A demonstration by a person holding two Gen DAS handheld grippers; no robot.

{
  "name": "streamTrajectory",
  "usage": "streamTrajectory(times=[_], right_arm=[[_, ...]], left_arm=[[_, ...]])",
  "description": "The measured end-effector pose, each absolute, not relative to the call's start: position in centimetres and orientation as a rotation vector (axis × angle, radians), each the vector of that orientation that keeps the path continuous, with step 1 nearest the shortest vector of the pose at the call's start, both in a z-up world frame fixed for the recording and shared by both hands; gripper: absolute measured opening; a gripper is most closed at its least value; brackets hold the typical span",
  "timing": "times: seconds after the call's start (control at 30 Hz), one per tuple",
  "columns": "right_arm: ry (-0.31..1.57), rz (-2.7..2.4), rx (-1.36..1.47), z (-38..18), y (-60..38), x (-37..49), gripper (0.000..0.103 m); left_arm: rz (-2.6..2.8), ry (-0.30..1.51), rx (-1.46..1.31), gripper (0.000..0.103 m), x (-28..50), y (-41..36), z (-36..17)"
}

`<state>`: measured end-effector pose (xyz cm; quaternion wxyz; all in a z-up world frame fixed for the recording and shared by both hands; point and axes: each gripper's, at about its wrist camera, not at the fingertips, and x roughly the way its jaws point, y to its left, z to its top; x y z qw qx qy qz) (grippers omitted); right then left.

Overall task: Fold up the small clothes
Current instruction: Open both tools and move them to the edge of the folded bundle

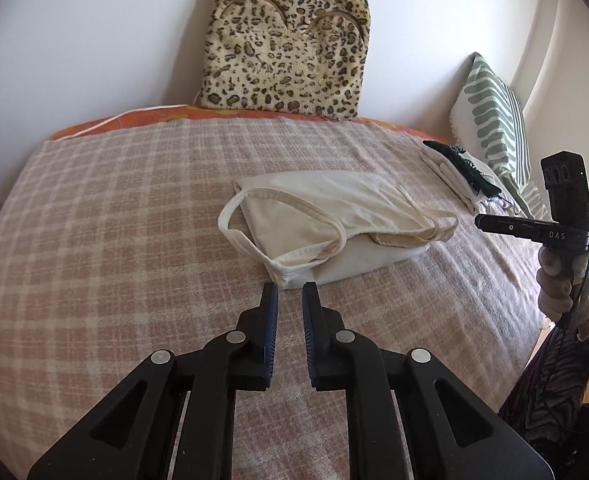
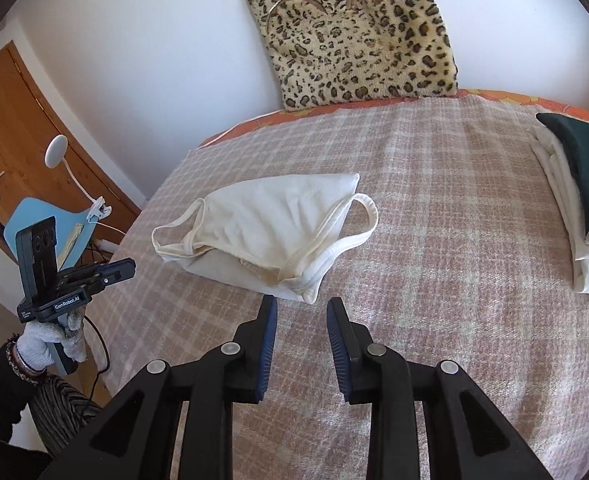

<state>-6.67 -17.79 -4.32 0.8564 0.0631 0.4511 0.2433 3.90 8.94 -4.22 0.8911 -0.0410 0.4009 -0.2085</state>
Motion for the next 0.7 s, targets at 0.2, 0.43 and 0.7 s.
streamTrajectory(times=[0.2, 0.43, 0.7], right_arm=[[0.88, 0.55, 0.087, -3.1, -14.5, -4.2, 0.028], [0.934, 0.572, -0.022, -6.5, -10.4, -2.1, 0.027], [1.061, 0.558, -0.125, -10.3, -12.1, -3.4, 0.023]], left_arm=[[-0.422, 0.801, -0.154, 0.011, 8.5, 7.3, -3.7], [-0.448, 0.901, -0.095, 0.011, 10.8, 4.0, -7.8], [-0.49, 0.986, -0.038, 0.011, 6.8, 4.7, -10.3]])
